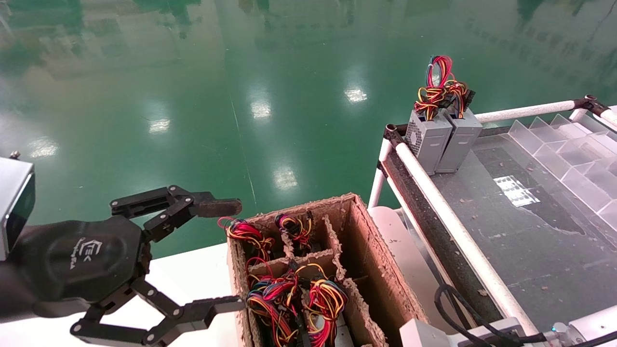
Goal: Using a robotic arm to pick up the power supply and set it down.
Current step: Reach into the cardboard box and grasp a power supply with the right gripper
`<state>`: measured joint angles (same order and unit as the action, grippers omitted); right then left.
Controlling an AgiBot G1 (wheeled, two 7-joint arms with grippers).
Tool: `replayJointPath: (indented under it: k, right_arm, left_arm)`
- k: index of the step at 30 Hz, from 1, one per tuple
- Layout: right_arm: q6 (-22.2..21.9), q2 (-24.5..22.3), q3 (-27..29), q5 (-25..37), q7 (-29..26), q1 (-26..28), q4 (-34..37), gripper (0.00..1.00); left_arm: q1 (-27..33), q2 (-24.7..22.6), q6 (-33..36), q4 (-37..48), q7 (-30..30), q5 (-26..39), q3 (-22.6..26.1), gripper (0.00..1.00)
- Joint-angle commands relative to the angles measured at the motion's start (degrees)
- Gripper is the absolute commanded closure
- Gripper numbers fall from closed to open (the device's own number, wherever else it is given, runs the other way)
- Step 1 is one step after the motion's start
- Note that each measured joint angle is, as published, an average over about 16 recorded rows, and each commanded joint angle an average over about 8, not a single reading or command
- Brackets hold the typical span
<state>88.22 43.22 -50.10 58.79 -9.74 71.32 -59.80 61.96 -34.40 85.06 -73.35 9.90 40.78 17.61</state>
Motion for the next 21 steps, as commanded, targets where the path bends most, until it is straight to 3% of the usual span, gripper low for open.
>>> replayJointPath:
  k: [1, 11, 21]
  right_arm:
    - [-0.31, 0.04, -0.12, 0.17, 0.29, -0.06, 0.01, 1.00]
    - [-0.99, -0.37, 0.05, -0.45, 0.75, -0.77, -0.55, 1.00]
    - [-0.07, -1.97, 1.60, -4.97, 1.16, -1.77, -1.33, 1.00]
  left_arm:
    - [0.00, 0.00, 0.00, 0.00, 0.00, 0.00, 0.00, 0.00]
    - [0.01, 0.01, -0.01, 0.00, -0.01, -0.02, 0.03, 0.00]
    - [0.01, 0.02, -0.02, 0.00, -0.03, -0.04, 0.05, 0.00]
